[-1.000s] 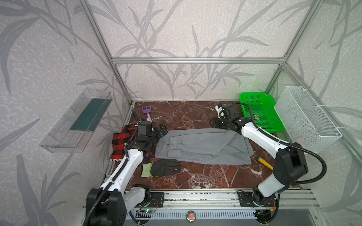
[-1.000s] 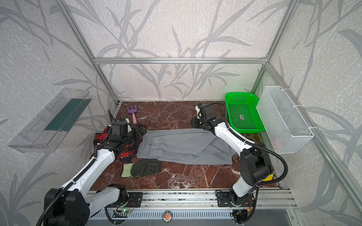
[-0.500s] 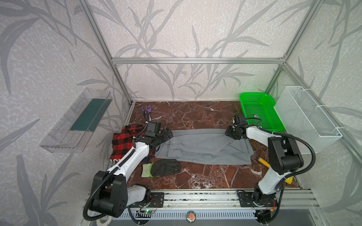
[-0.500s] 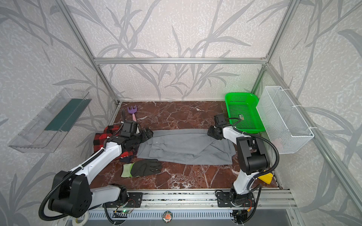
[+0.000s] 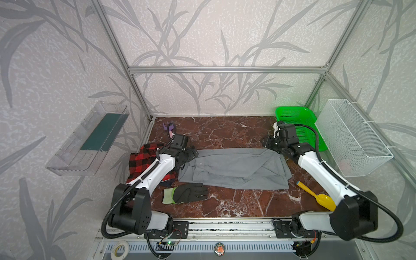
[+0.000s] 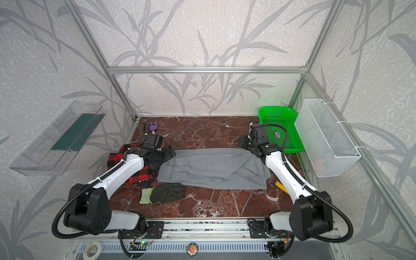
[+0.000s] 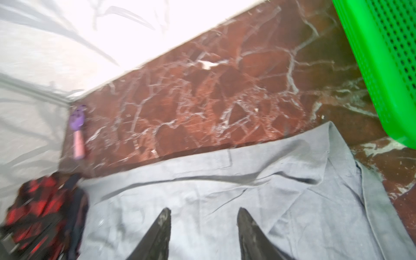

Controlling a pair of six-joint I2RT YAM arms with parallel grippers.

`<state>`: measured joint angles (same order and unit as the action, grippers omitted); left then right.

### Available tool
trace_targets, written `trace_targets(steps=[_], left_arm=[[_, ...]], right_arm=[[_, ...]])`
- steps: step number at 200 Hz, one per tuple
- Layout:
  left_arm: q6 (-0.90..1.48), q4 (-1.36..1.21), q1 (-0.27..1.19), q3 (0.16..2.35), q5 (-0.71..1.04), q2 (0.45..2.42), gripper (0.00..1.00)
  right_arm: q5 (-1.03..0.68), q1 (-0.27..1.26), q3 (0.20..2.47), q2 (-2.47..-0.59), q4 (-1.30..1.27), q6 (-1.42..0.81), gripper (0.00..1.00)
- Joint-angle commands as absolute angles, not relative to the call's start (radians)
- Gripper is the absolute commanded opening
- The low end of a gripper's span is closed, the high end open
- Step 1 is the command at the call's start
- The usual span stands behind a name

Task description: Fold and stack the long sleeve shirts

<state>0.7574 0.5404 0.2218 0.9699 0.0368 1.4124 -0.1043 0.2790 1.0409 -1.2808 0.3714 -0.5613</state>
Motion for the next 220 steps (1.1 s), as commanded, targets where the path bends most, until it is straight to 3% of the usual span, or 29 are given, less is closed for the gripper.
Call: trace_targets(steps=[1, 42, 107, 220], left_arm=[[0.776, 0.676, 0.232, 1.017, 0.004, 1.45, 0.99], [0.797, 0.741, 0.251, 1.056, -0.003, 1.551, 0.99], [0.757, 0.792, 0.262, 1.148, 0.011, 1.706, 0.99], [0.728, 0.805, 0.262, 1.268, 0.062, 1.859, 0.98]], right_arm=[[-0.089, 0.321, 0.906, -1.248, 0.49, -0.595, 0.52], [-0.011, 0.435, 0.824, -1.257, 0.598, -0.697, 0.53], [0.017, 0.47, 0.805, -1.426, 0.492, -0.738, 0.54], [0.023, 0.373, 1.198, -1.939, 0.472, -0.705, 0.53]])
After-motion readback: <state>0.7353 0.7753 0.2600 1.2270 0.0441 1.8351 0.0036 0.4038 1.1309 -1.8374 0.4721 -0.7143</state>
